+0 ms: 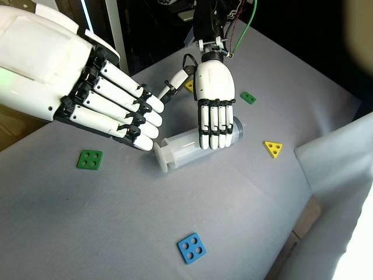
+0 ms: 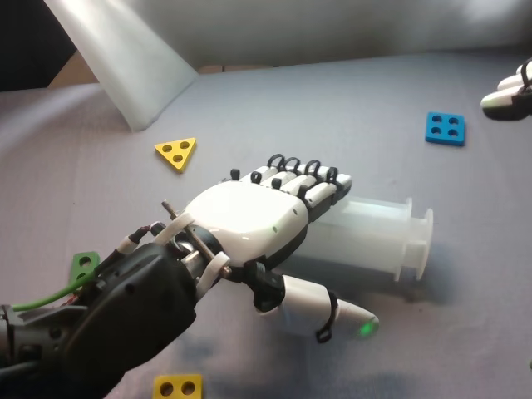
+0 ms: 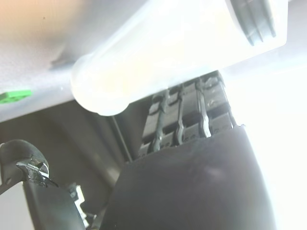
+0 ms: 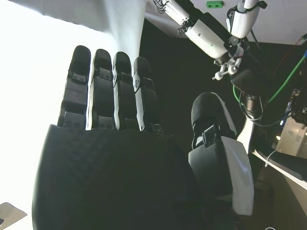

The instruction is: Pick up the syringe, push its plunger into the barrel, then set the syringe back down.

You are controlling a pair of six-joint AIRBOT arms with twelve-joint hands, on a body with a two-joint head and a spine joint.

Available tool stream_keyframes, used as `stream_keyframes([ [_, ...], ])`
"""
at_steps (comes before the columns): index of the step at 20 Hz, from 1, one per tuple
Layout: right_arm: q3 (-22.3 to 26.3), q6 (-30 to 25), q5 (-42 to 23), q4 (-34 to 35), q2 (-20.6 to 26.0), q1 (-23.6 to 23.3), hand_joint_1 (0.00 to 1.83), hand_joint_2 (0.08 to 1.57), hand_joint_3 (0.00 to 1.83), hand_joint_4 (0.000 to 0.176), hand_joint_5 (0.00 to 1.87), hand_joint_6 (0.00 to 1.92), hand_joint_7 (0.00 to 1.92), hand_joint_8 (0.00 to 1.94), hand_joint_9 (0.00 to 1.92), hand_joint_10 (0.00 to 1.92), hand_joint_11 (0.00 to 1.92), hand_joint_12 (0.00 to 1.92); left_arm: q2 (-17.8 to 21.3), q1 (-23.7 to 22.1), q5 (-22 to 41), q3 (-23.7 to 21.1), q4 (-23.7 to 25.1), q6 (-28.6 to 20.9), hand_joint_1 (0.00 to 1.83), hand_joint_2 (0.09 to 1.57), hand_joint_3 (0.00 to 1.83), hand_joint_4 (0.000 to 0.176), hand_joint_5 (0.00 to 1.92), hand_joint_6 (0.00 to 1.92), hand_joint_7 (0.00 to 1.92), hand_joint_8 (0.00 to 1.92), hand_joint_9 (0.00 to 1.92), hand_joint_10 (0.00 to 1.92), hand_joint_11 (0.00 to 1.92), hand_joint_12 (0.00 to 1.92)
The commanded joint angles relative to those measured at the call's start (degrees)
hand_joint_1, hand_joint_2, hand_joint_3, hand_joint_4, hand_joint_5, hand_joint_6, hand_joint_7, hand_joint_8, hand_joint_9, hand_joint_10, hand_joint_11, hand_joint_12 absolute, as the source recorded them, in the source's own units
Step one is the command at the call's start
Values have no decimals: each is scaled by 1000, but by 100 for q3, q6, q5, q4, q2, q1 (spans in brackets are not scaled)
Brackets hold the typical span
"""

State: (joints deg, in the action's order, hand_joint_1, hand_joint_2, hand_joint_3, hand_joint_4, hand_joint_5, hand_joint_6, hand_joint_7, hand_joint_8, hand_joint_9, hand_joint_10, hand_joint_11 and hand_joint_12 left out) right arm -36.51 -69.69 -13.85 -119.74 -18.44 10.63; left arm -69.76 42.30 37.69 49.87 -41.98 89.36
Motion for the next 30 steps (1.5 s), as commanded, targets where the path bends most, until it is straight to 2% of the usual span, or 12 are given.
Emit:
stream_keyframes([
  [1,20,2,529,124,21,-53,0,1318,0,0,263,2,220,1,177,4,0,397,42,-144,405,19,352,-89,279,849,1,0,33,0,33,1,31,0,0,224],
  [5,32,115,698,115,25,-138,0,1316,0,0,261,0,224,1,179,2,0,431,280,-605,-214,134,1099,-663,250,814,0,0,9,2,5,0,4,0,0,156],
  [9,111,73,733,116,19,-151,0,1310,0,0,290,7,253,5,197,5,0,459,706,-1171,-910,225,2841,-2246,221,806,0,0,25,2,5,0,2,0,0,133],
  [13,224,73,789,116,20,-159,0,1312,0,0,280,1,254,3,203,4,0,453,1227,-1877,-1402,158,5653,-4913,226,826,3,0,62,5,39,5,30,4,0,184],
  [16,227,48,881,116,21,-186,0,1329,1,0,435,26,457,25,381,44,0,894,1622,-2250,-1417,2,7823,-7020,380,993,0,0,466,25,477,23,404,41,39,709],
  [19,227,5,898,116,22,-195,0,1331,1,0,458,20,487,18,409,40,0,966,2101,-2573,-1460,-307,9379,-8455,400,1010,0,0,519,15,538,13,459,32,16,843],
  [20,227,1,895,116,22,-198,0,1359,3,0,572,48,652,73,567,113,44,1203,2222,-2681,-1445,-375,9767,-8778,387,1177,27,0,575,412,633,411,535,470,137,1057],
  [21,227,-3,890,116,22,-201,99,1396,1,0,746,425,724,892,586,1148,328,1623,2326,-2839,-1421,-416,10164,-9119,419,1395,27,0,633,1225,637,1374,562,1453,351,1601],
  [22,227,-8,886,116,22,-205,102,1412,2,0,653,1056,659,1459,599,1647,433,1861,2409,-3011,-1417,-443,10693,-9511,402,1479,16,0,616,1570,613,1737,555,1827,408,1857],
  [23,227,-11,878,116,22,-207,71,1440,4,0,562,1797,627,1906,669,1910,592,1919,2475,-3152,-1362,-436,11203,-9946,362,1548,10,0,635,1898,664,1914,665,1917,611,1918],
  [25,229,-30,847,116,23,-213,58,1493,7,0,651,1920,641,1941,697,1921,697,1921,2521,-3303,-1237,-375,11624,-10367,245,1570,69,0,755,1921,781,1921,804,1921,827,1921],
  [30,231,-36,822,116,26,-218,367,1559,2,0,809,1921,832,1941,808,1921,860,1921,2536,-3343,-1205,-397,11623,-10425,259,1571,87,0,832,1921,880,1921,832,1921,858,1921],
])
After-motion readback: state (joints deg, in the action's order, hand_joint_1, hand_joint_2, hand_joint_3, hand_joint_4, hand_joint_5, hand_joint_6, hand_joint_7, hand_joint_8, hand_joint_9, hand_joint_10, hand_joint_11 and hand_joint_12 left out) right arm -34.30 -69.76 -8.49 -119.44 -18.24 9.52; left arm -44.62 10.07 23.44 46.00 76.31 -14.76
